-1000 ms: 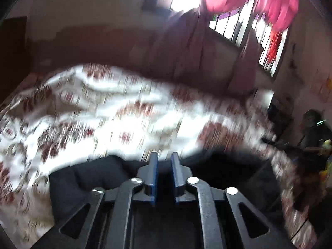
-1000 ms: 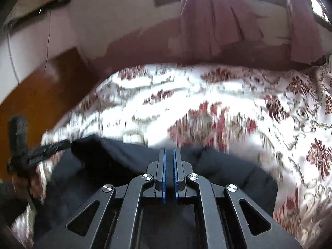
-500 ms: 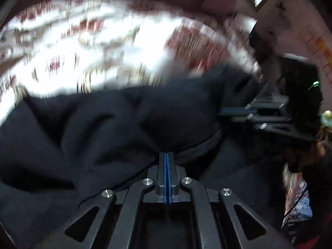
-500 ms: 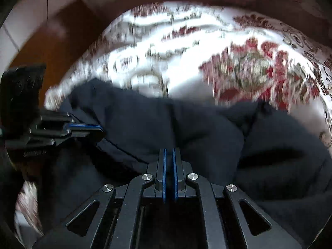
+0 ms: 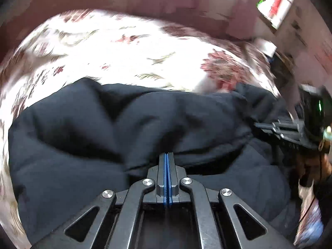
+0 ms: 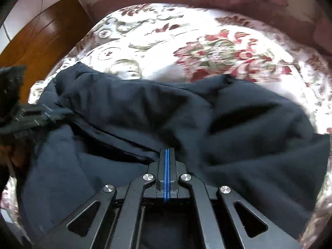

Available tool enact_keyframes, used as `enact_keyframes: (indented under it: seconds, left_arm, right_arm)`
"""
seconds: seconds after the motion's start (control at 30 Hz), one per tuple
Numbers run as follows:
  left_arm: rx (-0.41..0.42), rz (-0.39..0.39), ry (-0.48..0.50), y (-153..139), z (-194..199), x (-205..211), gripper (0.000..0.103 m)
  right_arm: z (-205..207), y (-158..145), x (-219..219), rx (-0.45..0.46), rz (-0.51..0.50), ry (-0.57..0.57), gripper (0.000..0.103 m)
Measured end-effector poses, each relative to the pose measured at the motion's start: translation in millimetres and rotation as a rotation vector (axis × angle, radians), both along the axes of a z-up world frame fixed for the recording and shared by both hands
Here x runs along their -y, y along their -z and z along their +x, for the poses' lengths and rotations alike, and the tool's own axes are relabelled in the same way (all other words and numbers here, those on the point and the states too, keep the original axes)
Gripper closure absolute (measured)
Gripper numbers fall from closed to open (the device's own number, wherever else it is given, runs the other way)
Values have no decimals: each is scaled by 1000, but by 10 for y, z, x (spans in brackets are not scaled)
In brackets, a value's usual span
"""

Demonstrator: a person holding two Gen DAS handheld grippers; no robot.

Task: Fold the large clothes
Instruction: 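Lift the hem with both tools and fold it toward the collar, then open both tools and pull them back from the folded jacket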

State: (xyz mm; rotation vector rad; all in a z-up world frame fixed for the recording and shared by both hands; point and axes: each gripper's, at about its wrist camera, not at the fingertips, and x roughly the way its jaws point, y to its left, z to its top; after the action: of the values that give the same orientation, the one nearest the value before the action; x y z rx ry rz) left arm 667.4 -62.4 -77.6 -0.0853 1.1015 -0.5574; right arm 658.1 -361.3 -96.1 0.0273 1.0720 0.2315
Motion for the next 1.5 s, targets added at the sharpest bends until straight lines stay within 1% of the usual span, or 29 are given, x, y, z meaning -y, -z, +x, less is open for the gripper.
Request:
enact_keyframes:
  seconds: [0.03,0.07,0.1,0.17,0.23,0.3,0.33,0.37,0.43,0.47,0.5,0.53,0.57,0.6,0.63,0.67,0.73,0.77,0.8,0.83,0.87,0.9,0.97,1.07,1.13,1.2,1.3,1.4,1.5]
  left_arm:
    - [-61,-28,-24,135,66,-37,100]
    - [-80,-13,-26,247,109,-2,100]
    - [-79,16,-23,312,106,62,100]
    - [-63,53,-35,335,45,159,100]
    - [-50,36,-67,265,34,144,100]
    - [-19,28,-97,154,-53,110,100]
    - [-3,26,-110,82,-95,72,100]
    - [35,22,-125,-43,-188,71,100]
    - [89,6,-147,-204,-294,73,100]
    - [111,-19,-166,-336,-387,58,100]
    - [115,-42,-174,-422,-429,32,100]
    - [116,-74,-180,-527,-499,16,97]
    - [116,-82,-194,-611,-558,6,82]
    - [120,-86,-210,-675,-603,19,76]
    - [133,-106,-228,-773,-698,-12,63]
    - [145,-123,-239,-848,-778,-60,42]
    - [192,-136,-286,-1024,-961,-112,18]
    - [226,-144,-314,-1131,-1073,-156,16]
    - [247,-164,-324,-1223,-1172,-190,16]
    - [256,-181,-330,-1317,-1275,-234,12]
    - [264,-183,-345,-1398,-1377,-276,8]
    - [275,-182,-358,-1463,-1440,-298,7]
    - [307,-177,-385,-1614,-1630,-343,0]
    - [362,-153,-393,-1824,-1925,-408,0]
    - [418,-119,-386,-1954,-2161,-428,0]
    - [450,-92,-375,-2047,-2382,-466,0]
    - [447,-85,-366,-2176,-2668,-541,0]
    - [463,-94,-374,-2260,-2983,-645,0]
    - [489,-54,-386,-2277,-3262,-716,0]
  right_arm:
    - [45,93,38,-28,30,16,103]
    - [97,171,45,-39,39,30,103]
    - [102,254,36,-37,34,42,103]
    - [90,294,-47,-20,-6,55,103]
    - [43,241,-76,1,-20,65,103]
    - [-71,101,-48,38,14,83,103]
    - [-146,16,-26,65,28,84,101]
    - [-224,-72,-21,98,32,87,99]
    - [-404,-252,0,154,52,90,99]
    - [-507,-355,9,182,63,104,98]
    - [-560,-422,35,200,68,116,96]
    - [-638,-496,38,220,67,128,92]
    - [-691,-581,54,238,63,133,81]
    - [-783,-671,66,261,58,133,65]
    - [-874,-759,97,284,53,136,59]
    - [-962,-837,87,307,54,142,55]
    - [-1142,-1003,72,337,67,153,53]
    - [-1198,-1077,63,351,67,157,49]
    - [-1281,-1165,31,373,61,160,38]
    - [-1360,-1248,10,394,48,166,30]
    - [-1477,-1355,-7,421,39,170,14]
    - [-1557,-1424,-36,441,42,169,9]
    - [-1735,-1573,-47,477,50,171,8]
    - [-2014,-1787,-99,525,50,186,3]
    - [-2217,-1905,-153,554,44,182,2]
    - [-2432,-2000,-204,572,47,181,2]
    - [-2747,-2095,-280,598,61,182,2]
    - [-3019,-2107,-337,605,74,171,2]
    - [-3272,-2076,-378,603,60,164,2]
